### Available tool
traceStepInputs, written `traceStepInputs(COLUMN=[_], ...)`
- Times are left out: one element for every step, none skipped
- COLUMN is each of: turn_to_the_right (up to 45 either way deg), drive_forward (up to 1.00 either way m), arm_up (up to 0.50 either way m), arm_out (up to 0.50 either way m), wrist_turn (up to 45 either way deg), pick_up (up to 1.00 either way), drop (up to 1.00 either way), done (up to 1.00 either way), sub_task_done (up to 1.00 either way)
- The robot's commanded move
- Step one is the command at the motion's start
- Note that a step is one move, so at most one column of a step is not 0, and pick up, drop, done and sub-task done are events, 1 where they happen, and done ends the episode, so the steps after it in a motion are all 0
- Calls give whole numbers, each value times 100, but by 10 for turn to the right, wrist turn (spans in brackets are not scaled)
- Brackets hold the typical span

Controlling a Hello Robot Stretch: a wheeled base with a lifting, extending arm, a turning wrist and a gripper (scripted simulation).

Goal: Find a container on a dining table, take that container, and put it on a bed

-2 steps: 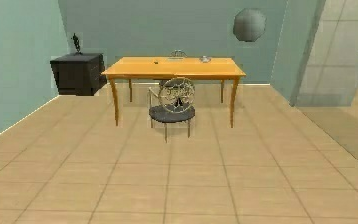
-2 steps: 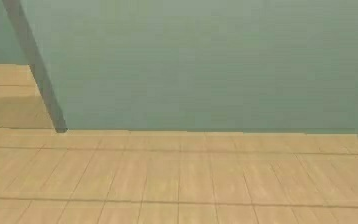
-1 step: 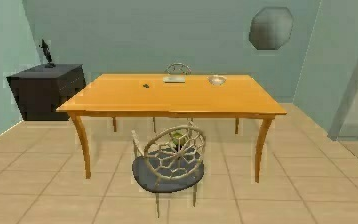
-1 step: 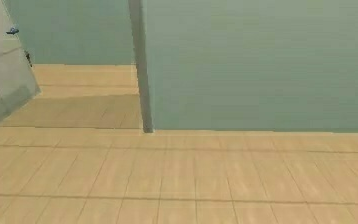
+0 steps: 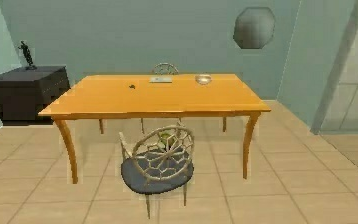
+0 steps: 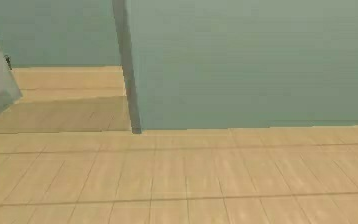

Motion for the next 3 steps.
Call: traceStepInputs(turn_to_the_right=[0,450,270], drive_forward=[50,0,0], arm_up=[0,0,0], arm_out=[0,0,0], wrist_turn=[0,0,0], pick_up=[0,0,0], drop=[0,0,0], done=[0,0,0], sub_task_done=[0,0,0])
